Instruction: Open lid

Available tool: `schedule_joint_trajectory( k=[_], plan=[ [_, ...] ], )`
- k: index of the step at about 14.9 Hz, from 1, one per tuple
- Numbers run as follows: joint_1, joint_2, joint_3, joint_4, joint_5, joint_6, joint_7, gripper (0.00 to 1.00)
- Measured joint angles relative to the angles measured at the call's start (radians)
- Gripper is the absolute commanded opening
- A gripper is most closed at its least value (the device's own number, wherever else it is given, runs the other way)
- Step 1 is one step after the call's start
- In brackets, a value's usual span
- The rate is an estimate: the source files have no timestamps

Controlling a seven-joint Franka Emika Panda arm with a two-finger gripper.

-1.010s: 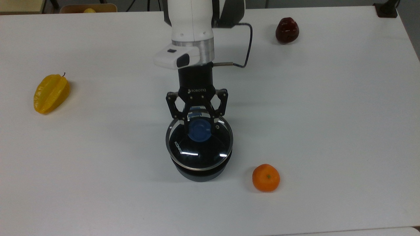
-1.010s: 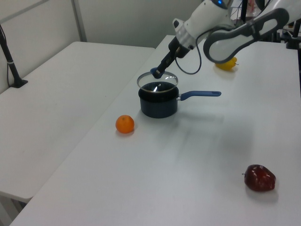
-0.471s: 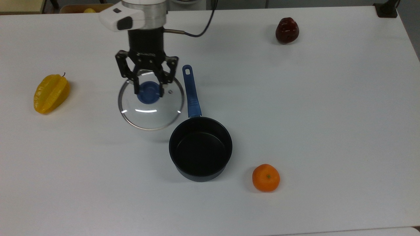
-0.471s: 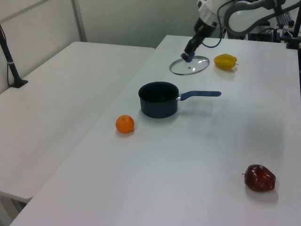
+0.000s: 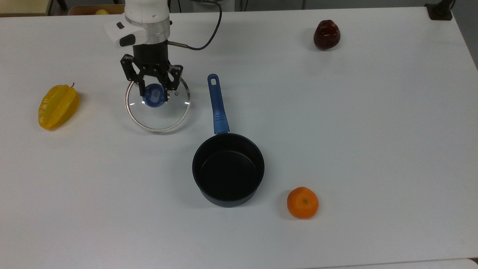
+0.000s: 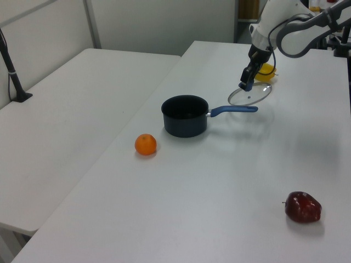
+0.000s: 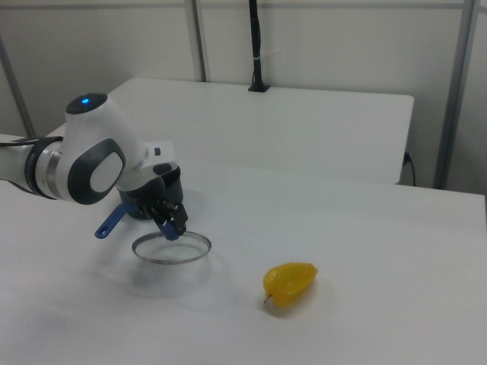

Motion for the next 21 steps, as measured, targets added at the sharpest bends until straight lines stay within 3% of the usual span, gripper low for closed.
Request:
schedule_joint_trajectory(
  k=[8, 10, 12, 13, 15, 21],
  plan=[
    [0.007, 0.047, 0.005, -0.01, 0.0, 0.005, 0.0, 0.32],
    [0.008, 0.052, 0.005, -0.01, 0.0, 0.002, 0.0, 0.39],
    [0.011, 0.061, 0.005, -0.01, 0.0, -0.019, 0.0, 0.4],
    [0.012, 0.065, 0.005, -0.01, 0.0, -0.028, 0.0, 0.43],
    [0.013, 0.065, 0.006, -0.006, 0.0, -0.041, 0.001, 1.0],
    [0.015, 0.063, 0.007, 0.09, 0.0, -0.259, 0.002, 1.0]
  ],
)
